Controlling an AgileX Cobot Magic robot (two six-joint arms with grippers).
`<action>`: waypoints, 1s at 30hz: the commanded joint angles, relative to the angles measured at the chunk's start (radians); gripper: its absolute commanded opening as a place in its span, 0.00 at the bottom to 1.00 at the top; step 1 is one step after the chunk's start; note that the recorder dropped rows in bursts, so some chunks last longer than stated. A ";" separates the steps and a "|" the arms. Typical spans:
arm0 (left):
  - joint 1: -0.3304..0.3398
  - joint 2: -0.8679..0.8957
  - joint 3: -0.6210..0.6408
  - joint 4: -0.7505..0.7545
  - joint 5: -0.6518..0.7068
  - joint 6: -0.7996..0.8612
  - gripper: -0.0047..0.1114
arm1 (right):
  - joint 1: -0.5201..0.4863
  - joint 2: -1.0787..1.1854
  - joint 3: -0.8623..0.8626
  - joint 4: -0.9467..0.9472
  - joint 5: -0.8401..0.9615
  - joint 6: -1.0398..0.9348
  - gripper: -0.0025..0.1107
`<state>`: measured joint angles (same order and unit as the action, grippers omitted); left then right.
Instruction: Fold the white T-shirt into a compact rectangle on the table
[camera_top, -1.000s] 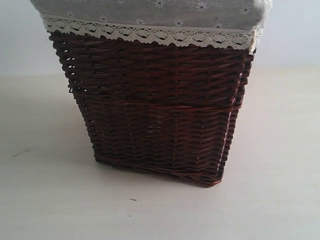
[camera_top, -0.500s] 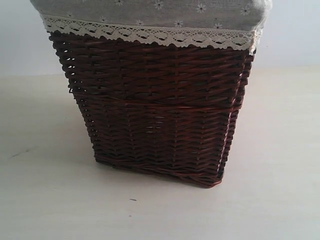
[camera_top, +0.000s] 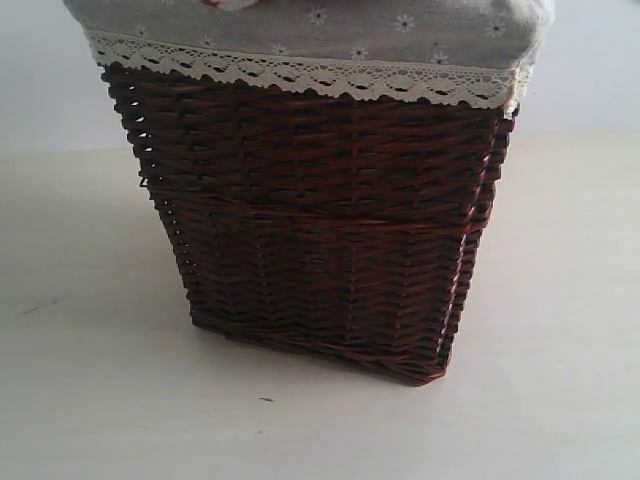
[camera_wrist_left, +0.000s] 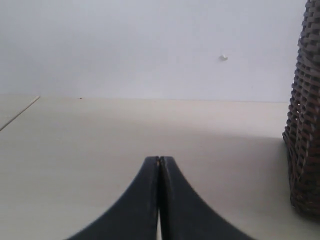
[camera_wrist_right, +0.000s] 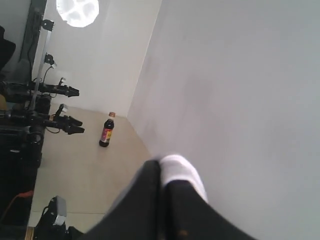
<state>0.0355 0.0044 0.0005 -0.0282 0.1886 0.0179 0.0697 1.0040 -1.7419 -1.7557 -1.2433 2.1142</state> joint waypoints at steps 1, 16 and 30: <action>0.002 -0.004 0.000 -0.069 -0.122 -0.091 0.04 | -0.001 0.017 0.126 0.011 0.022 -0.003 0.02; -0.346 0.011 -0.191 -0.113 -0.189 -0.392 0.04 | -0.001 0.059 0.467 0.011 0.025 -0.157 0.02; -1.255 0.789 -0.351 -0.032 -0.705 -0.072 0.24 | 0.031 0.061 0.643 0.011 0.128 -0.184 0.02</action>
<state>-1.1190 0.6483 -0.3030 -0.0747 -0.3679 -0.1330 0.0840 1.0613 -1.1287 -1.7578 -1.1492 1.9459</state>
